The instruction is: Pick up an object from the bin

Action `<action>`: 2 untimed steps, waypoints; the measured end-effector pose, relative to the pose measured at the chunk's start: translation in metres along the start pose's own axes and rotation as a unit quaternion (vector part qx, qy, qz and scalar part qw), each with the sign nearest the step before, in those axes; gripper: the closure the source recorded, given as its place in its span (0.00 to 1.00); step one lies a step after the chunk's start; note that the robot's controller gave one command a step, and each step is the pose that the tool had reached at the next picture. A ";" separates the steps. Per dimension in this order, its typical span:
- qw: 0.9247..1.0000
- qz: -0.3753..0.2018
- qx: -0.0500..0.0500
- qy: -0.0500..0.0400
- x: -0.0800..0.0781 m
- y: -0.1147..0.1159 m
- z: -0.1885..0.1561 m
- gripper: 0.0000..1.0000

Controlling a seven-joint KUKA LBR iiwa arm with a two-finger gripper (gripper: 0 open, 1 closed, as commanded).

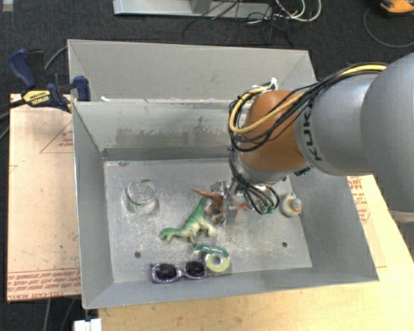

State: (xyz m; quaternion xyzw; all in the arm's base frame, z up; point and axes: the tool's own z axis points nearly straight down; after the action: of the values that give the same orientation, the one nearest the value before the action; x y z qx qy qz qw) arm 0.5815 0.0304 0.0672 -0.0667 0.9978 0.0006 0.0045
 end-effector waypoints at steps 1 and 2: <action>0.995 -0.102 0.000 -0.002 -0.009 0.002 -0.003 1.00; 0.998 -0.066 -0.001 -0.002 -0.012 0.009 -0.071 1.00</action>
Offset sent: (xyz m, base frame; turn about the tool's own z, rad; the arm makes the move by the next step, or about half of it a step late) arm 0.0099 0.0106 0.0701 -0.1308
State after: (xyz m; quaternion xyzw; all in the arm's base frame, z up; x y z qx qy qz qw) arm 0.5919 0.0413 0.1388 -0.1319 0.9912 0.0009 0.0064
